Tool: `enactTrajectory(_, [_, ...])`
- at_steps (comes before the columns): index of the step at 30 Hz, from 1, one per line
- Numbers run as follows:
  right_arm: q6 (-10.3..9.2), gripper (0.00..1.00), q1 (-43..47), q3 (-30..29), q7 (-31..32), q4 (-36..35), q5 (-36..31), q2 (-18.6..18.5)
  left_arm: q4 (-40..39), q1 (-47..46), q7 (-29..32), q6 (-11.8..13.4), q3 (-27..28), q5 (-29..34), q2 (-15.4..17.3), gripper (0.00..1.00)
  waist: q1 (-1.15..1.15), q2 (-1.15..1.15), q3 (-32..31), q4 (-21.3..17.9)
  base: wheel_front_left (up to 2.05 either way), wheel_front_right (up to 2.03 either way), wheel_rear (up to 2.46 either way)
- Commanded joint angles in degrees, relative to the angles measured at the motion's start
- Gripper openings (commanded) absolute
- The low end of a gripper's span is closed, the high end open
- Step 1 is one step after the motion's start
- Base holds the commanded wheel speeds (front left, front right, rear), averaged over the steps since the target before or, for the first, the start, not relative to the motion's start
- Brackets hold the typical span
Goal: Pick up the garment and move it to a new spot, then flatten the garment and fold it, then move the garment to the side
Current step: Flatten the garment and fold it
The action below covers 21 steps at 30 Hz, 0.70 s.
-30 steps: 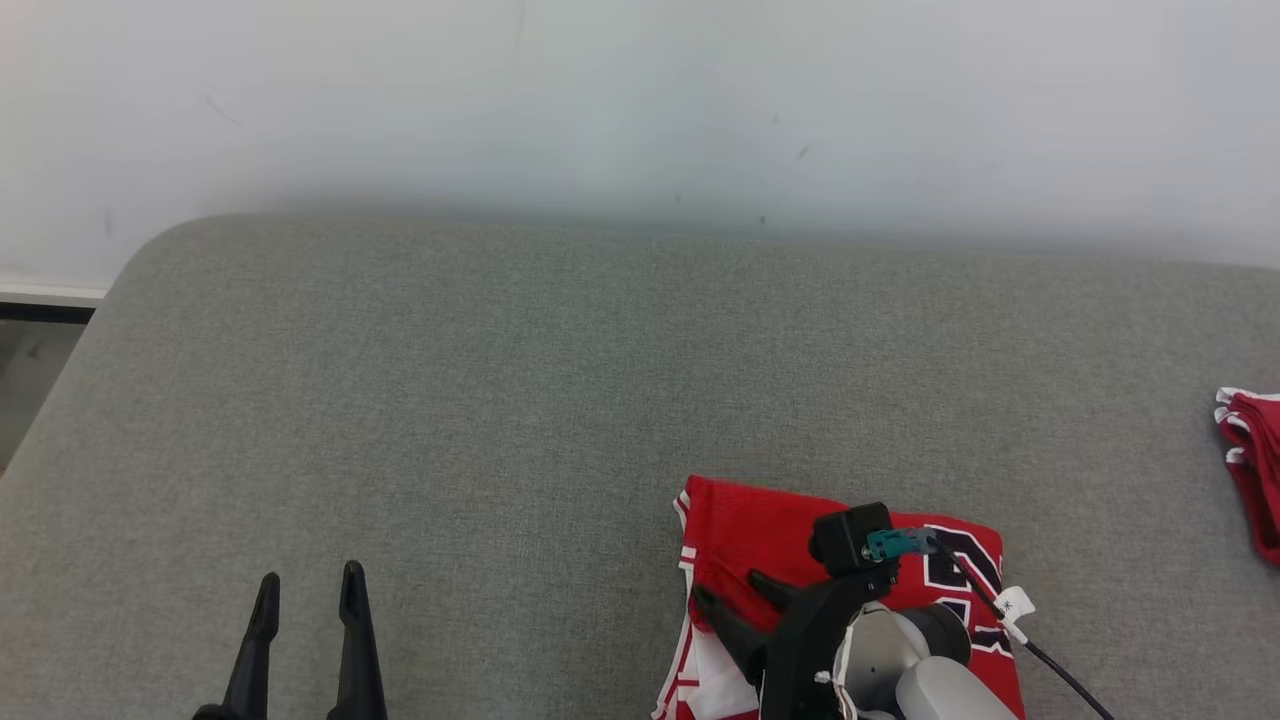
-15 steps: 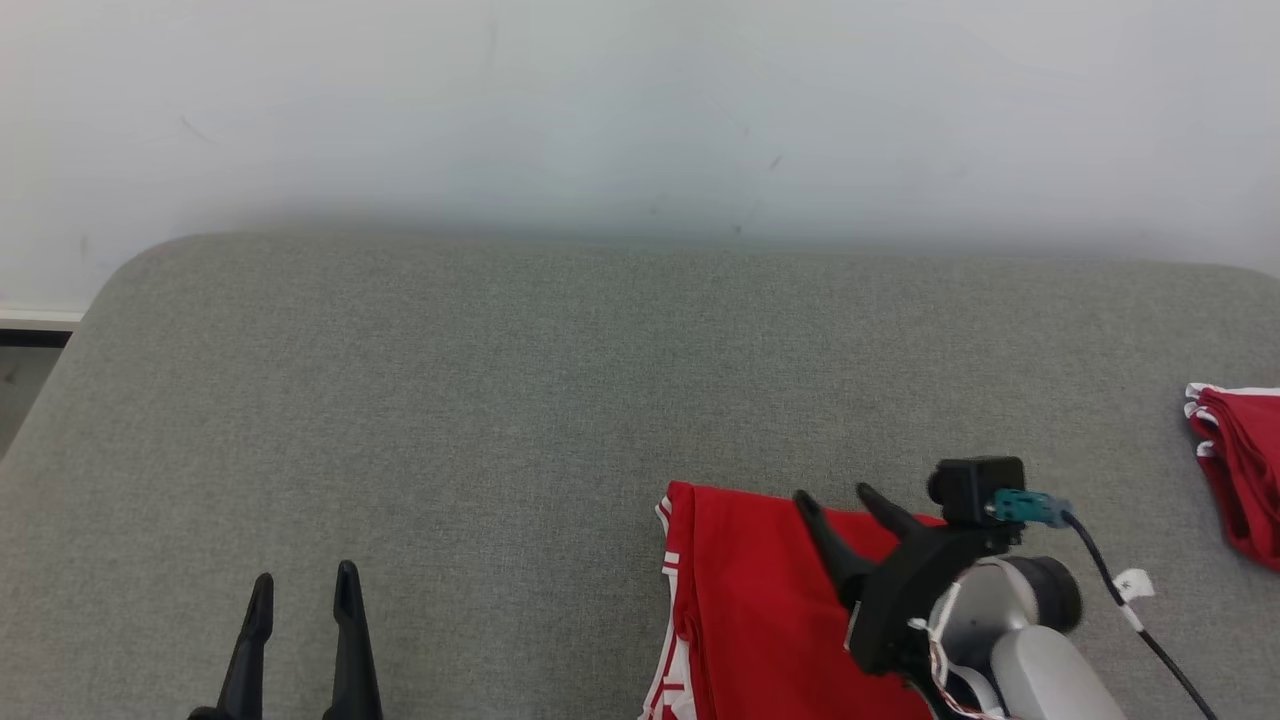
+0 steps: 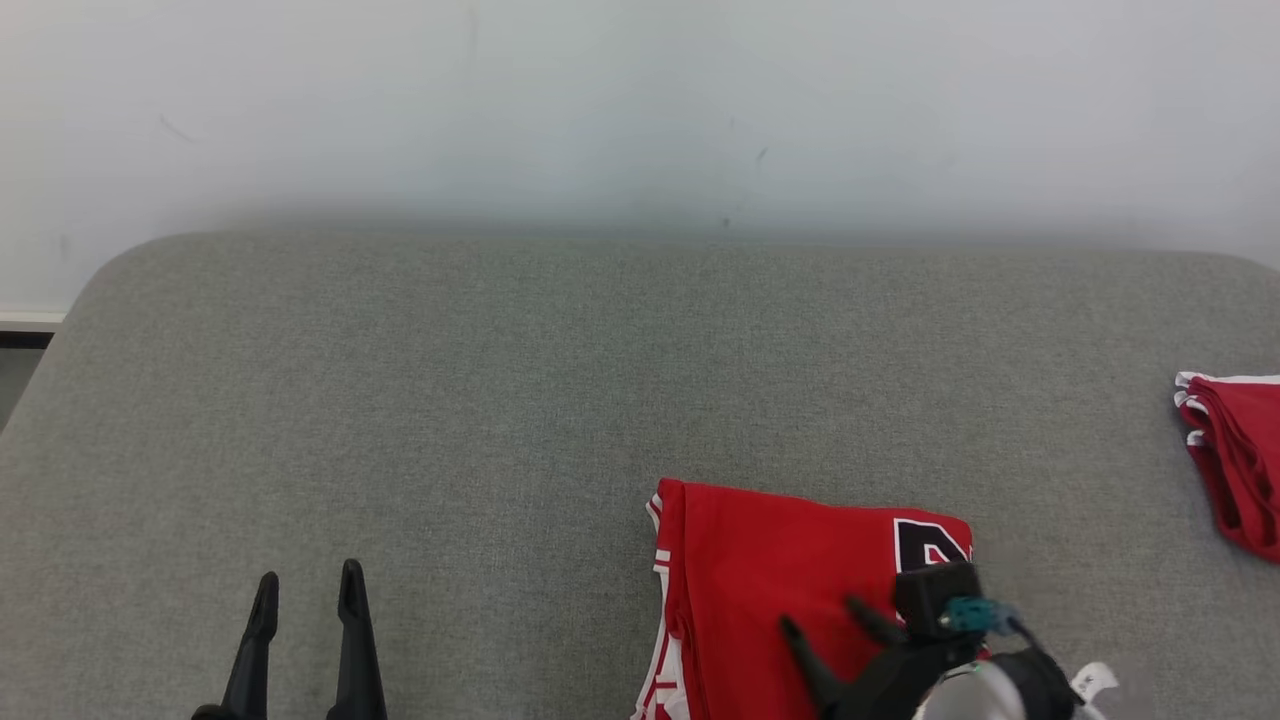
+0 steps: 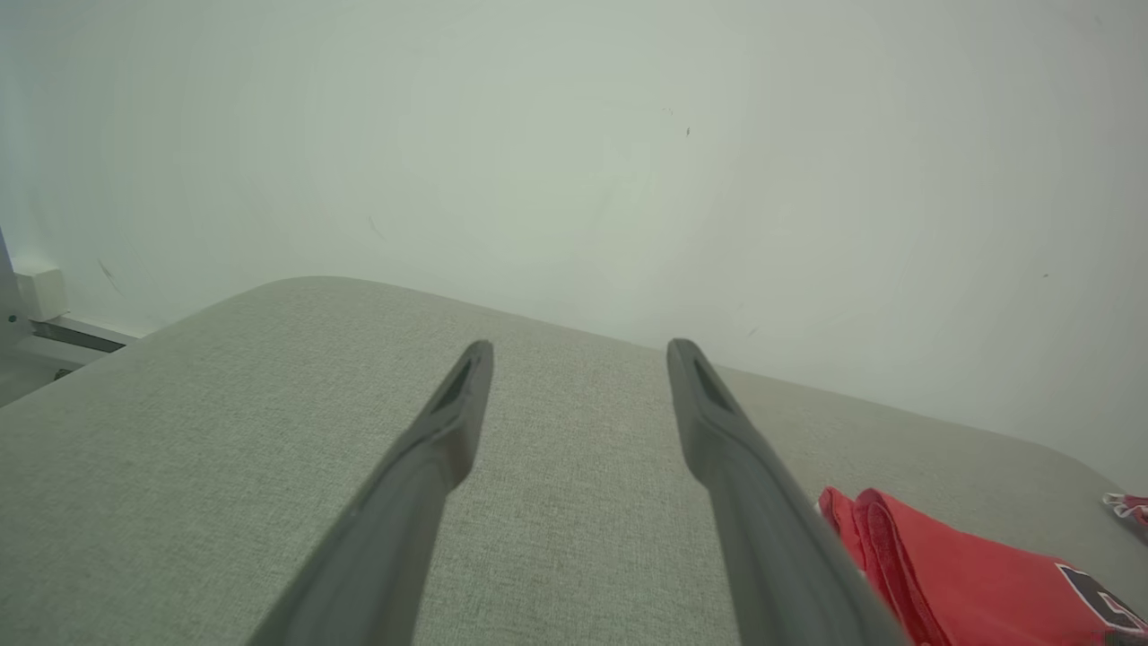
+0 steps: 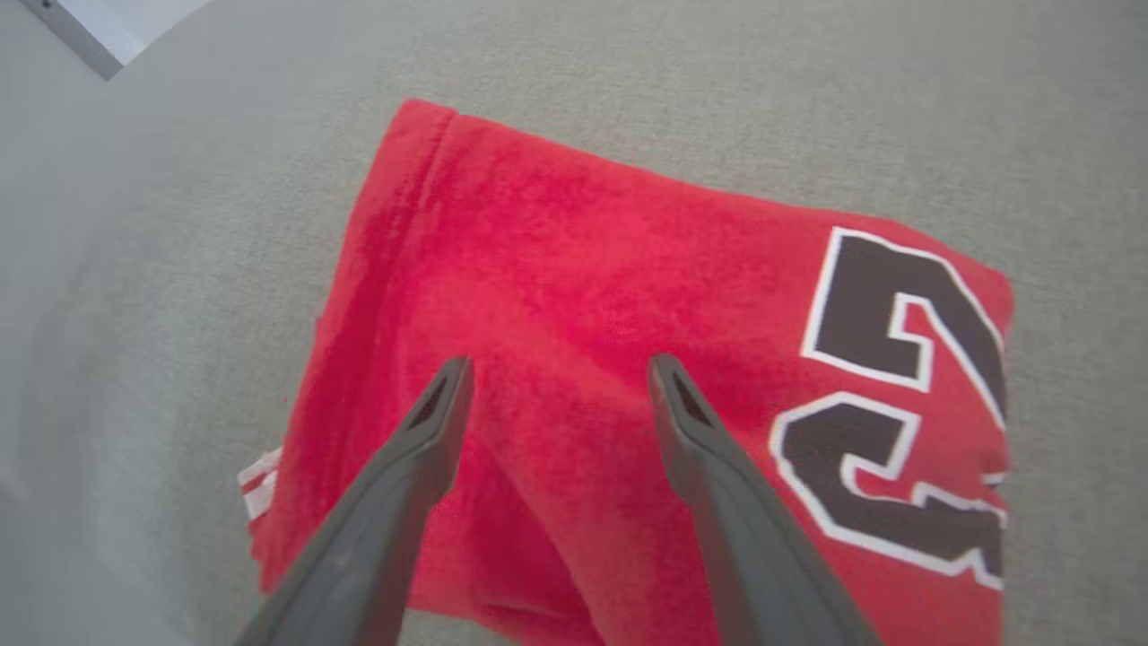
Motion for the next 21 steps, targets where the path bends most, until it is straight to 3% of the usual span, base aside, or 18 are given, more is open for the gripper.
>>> enactTrajectory(1, [-0.15, 1.0, 1.04, 2.52, 0.79, -1.36, 0.88, 0.05, 0.31, -0.08, -0.18, -0.26, -0.06, -0.75, -0.05, 1.0, 0.0, 0.0, 0.02, 0.07, 0.0, 0.0, 0.0])
enactTrajectory(6, [-0.15, 1.0, 3.02, 9.48, 3.87, -4.2, -1.31, -0.09, 0.63, -0.16, -0.18, -0.35, -0.18, -0.84, -0.07, 1.0, 0.0, 0.0, -0.05, 0.3, 0.0, 0.0, 0.0])
enactTrajectory(10, [-0.15, 1.0, 4.1, 11.36, 5.21, -3.75, -4.69, -0.13, 0.9, -0.32, -0.18, -0.34, -0.58, -0.89, -0.07, 1.0, 0.0, 0.0, -0.3, 1.04, 0.0, 0.0, 0.0])
enactTrajectory(19, [-0.15, 1.0, 2.55, 15.61, 6.07, -2.05, -4.4, -0.01, 1.12, 0.34, -0.18, -0.42, -0.54, -0.98, -0.08, 1.0, 0.0, 0.0, -0.38, 2.15, 0.0, 0.0, 0.0])
enactTrajectory(20, [-0.15, 0.98, 2.42, 15.55, 5.88, -1.59, -4.68, 0.01, 1.18, 0.25, -0.18, -0.48, -0.64, -0.99, -0.08, 1.0, 0.0, 0.0, -0.35, 2.31, 0.0, 0.0, 0.0])
enactTrajectory(21, [-0.15, 0.75, 2.24, 15.38, 5.82, -0.95, -5.13, 0.0, 1.26, 0.12, -0.18, -0.55, -0.73, -0.98, -0.07, 1.0, 0.0, 0.0, -0.33, 2.51, 0.0, 0.0, 0.0])
